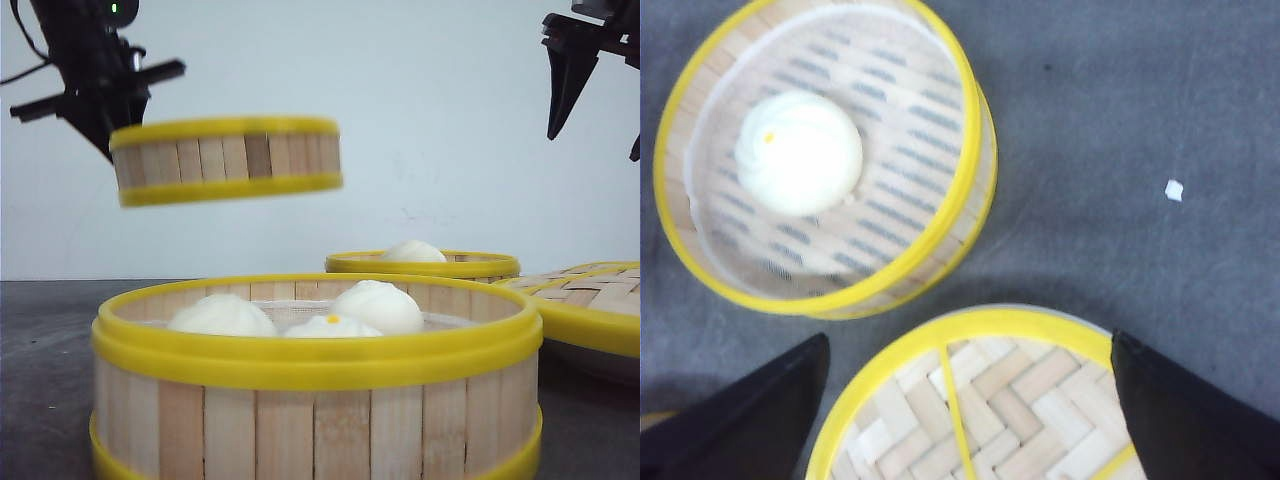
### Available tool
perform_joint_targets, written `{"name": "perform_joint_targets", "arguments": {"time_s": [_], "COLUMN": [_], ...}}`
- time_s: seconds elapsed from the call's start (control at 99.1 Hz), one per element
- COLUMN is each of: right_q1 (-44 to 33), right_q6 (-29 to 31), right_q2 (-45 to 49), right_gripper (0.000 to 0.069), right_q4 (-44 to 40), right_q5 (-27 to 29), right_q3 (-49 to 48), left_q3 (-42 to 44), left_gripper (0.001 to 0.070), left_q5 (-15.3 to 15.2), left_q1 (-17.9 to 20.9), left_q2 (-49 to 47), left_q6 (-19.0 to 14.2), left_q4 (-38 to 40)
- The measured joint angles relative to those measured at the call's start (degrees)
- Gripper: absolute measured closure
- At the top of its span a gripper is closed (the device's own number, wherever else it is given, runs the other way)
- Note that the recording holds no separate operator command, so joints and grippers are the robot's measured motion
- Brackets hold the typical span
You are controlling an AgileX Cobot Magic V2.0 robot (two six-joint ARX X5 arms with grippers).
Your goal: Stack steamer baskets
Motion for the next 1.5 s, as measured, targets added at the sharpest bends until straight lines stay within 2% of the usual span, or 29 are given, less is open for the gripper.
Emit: {"name": "perform_joint_targets", "arguments": {"time_s": [0.111,0.333,0.565,0.746,0.908,1.069,1.352,1.503], "right_q1": [0.00,0.07,0.07,0.07,0.07,0.33,1.25,1.90], "right_q6": [-0.50,-2.60,-3.67,-4.22,-4.44,-4.44,-4.33,-4.15], "right_q2": [0.00,0.00,-0.46,-2.12,-3.80,-3.89,-3.89,-3.89], "right_gripper": [0.0133,0.0133,0.0133,0.0133,0.0133,0.0133,0.0133,0.0133], "right_q4": [-1.88,-6.62,-9.31,-9.66,-9.35,-9.11,-9.09,-9.18], "right_q5": [-0.04,-0.07,-0.07,-0.04,-0.04,-0.04,-0.02,-0.07], "right_q3": [0.00,0.00,0.00,0.00,0.00,0.00,0.00,0.00], "left_q3": [-0.15,-1.27,-5.44,-20.04,-30.93,-33.77,-33.99,-33.99], "left_gripper": [0.0688,0.0688,0.0688,0.0688,0.0688,0.0688,0.0688,0.0688], "left_q5": [-0.17,-0.22,-1.92,-1.97,-1.33,-1.27,-0.92,-3.13], "left_q1": [-3.26,-11.54,-17.27,-19.17,-19.23,-20.24,-24.46,-24.30], "left_q2": [-0.81,-3.32,-5.51,-10.51,-17.42,-17.68,-17.51,-17.38], "left_q6": [1.57,3.67,4.72,5.01,3.52,3.30,3.10,3.04], "left_q4": [-3.30,-4.83,-4.55,2.16,8.15,9.29,10.86,10.64]}}
